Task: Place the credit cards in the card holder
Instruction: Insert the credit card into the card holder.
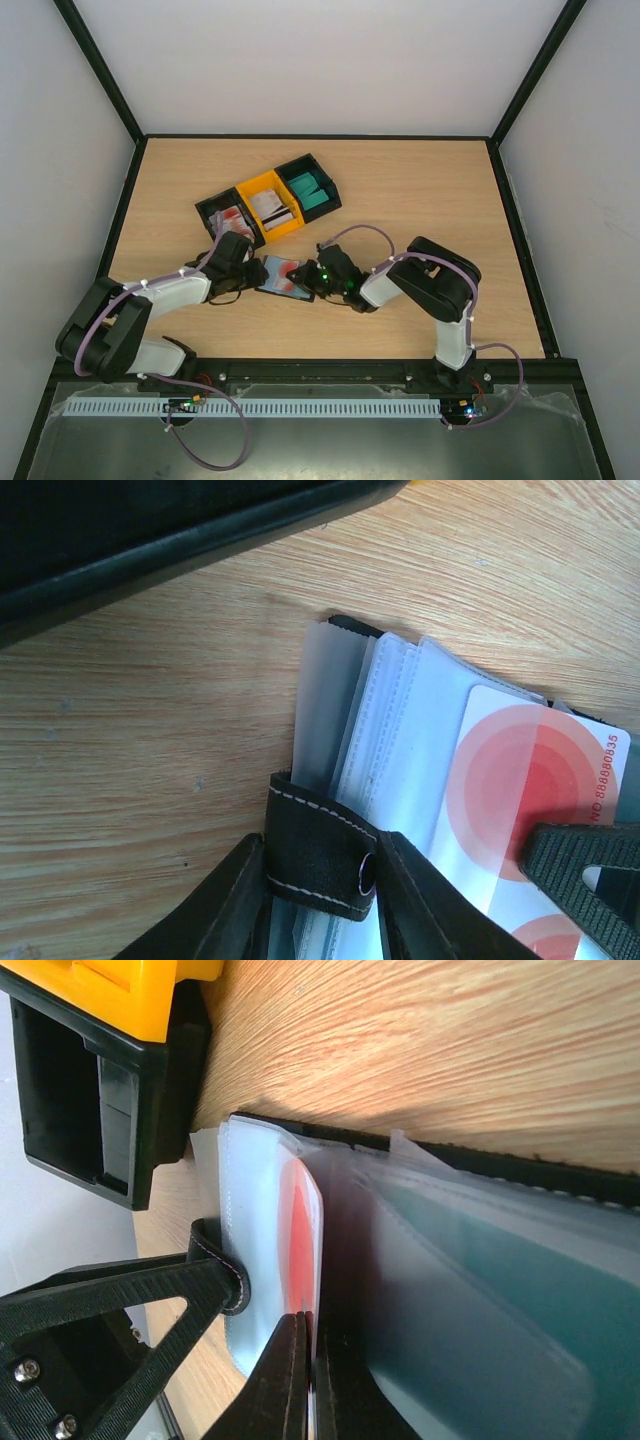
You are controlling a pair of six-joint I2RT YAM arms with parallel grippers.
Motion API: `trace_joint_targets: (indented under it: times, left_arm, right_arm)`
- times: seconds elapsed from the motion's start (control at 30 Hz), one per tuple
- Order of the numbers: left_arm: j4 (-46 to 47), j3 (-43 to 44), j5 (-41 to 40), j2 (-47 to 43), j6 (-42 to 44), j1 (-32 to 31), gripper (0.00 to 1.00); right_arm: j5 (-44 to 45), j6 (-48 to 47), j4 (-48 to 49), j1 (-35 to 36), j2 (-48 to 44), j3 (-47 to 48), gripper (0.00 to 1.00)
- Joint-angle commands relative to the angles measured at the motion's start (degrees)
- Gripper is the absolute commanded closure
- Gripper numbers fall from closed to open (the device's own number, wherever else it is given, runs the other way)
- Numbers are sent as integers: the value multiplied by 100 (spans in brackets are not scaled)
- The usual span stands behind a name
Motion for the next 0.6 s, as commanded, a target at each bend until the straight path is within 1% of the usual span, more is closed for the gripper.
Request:
trace_joint_targets:
  times: [0.0,0.13,0.2,0.3,0.43,0.57]
  left_arm:
    - [-105,-147,337,127,59,-36,69]
    - [-113,-176,354,83,56,-36,70]
    - [-130,-180,325,48,53,-36,70]
    - [-148,-171,303,-23,48,-36,70]
    - [-162,-168,293,-108,46,-35,70]
    - [-173,-155,355,-139,58,-38,70]
  right_arm:
    - [2,-140,-663,11,364,87,98]
    - [89,-299,-718,12,338,65,97]
    - [173,-373,-821,14,188,17,94]
    - [385,-517,-1194,11,-129,-24,85]
    - [573,-604,-1605,14,-455,-61,69]
    - [639,-622,-1935,7,-599,-45,61]
